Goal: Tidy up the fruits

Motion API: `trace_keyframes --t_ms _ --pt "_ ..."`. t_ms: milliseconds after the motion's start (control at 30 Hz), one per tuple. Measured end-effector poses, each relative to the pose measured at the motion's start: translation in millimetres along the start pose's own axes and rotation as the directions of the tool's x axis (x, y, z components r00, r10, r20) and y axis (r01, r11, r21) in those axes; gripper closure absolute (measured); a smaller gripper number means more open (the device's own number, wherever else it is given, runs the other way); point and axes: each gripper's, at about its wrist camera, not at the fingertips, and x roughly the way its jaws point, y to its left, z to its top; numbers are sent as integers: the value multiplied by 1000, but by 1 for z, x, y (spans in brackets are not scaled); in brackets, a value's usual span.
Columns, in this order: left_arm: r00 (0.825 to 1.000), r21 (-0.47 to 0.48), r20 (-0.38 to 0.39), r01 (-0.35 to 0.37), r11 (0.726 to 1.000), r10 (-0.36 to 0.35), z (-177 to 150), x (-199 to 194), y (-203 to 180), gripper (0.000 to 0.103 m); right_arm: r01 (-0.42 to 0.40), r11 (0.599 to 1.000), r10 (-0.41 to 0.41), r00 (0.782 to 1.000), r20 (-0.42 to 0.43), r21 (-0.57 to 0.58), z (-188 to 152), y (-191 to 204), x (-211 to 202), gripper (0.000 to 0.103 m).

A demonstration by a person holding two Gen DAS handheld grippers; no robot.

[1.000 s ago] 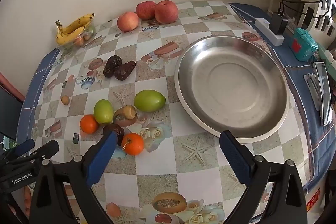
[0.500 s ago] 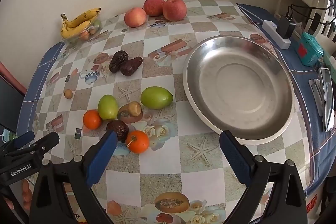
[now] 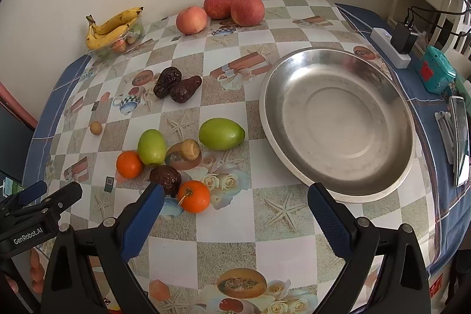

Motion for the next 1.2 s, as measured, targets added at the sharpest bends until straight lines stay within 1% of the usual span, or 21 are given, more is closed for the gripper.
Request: trace_keyframes --t_ms 1200 --pt "1000 -6 -7 1 1000 -1 -5 3 5 0 -3 1000 3 1000 7 -8 -1 2 -2 5"
